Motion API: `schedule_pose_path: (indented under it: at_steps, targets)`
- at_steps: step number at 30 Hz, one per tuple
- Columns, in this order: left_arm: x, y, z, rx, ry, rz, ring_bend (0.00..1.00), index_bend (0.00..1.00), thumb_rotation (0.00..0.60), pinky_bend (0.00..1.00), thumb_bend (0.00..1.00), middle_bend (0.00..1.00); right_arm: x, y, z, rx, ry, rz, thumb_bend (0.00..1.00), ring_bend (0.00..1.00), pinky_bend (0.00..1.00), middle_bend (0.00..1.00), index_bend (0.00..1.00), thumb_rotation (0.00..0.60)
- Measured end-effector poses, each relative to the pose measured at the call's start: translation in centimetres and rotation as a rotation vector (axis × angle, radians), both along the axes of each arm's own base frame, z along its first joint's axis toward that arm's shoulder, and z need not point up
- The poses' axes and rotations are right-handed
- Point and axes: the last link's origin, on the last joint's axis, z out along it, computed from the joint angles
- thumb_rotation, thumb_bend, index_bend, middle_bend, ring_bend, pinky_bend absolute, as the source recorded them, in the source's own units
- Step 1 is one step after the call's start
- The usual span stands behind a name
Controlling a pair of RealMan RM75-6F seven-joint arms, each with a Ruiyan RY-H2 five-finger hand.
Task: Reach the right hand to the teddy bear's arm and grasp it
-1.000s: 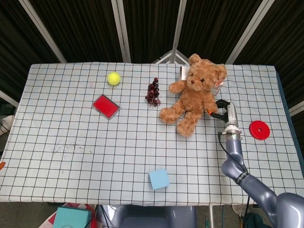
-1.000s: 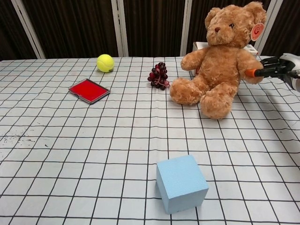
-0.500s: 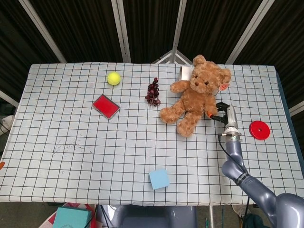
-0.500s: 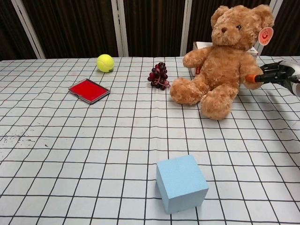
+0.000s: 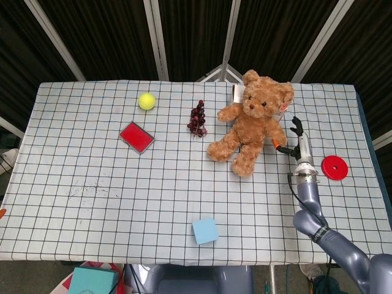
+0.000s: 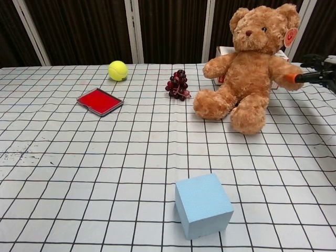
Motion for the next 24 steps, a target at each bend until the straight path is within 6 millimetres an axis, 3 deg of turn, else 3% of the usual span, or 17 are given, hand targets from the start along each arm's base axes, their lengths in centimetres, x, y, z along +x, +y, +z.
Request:
schedule_pose_path:
  at_steps: [5, 11, 14, 19, 24]
  targets:
    - [0.1, 0.0, -0.1, -0.006, -0.001, -0.003, 0.02, 0.25, 0.600, 0.19, 0.20, 0.09, -1.3, 1.5, 1.6, 0.024, 0.043, 0.011, 0.34, 0.08, 0.00, 0.07, 0.00, 0.600]
    - [0.2, -0.1, -0.2, -0.010, -0.008, -0.011, 0.02, 0.25, 0.600, 0.19, 0.20, 0.09, -3.4, 5.1, 4.3, 0.089, 0.106, 0.014, 0.34, 0.08, 0.00, 0.07, 0.00, 0.600]
    - [0.3, -0.1, -0.2, -0.013, -0.012, -0.017, 0.02, 0.25, 0.600, 0.19, 0.20, 0.09, -4.0, 7.7, 5.9, 0.121, 0.140, 0.026, 0.34, 0.11, 0.00, 0.08, 0.01, 0.600]
    - [0.5, -0.4, -0.2, -0.020, -0.019, -0.031, 0.02, 0.25, 0.600, 0.19, 0.20, 0.09, -3.6, 13.2, 8.5, 0.099, 0.266, 0.093, 0.34, 0.18, 0.00, 0.15, 0.14, 0.600]
    - [0.8, -0.7, -0.3, -0.029, -0.020, -0.049, 0.02, 0.25, 0.600, 0.19, 0.20, 0.09, -3.7, 18.7, 10.9, 0.010, 0.582, 0.166, 0.34, 0.18, 0.00, 0.15, 0.16, 0.600]
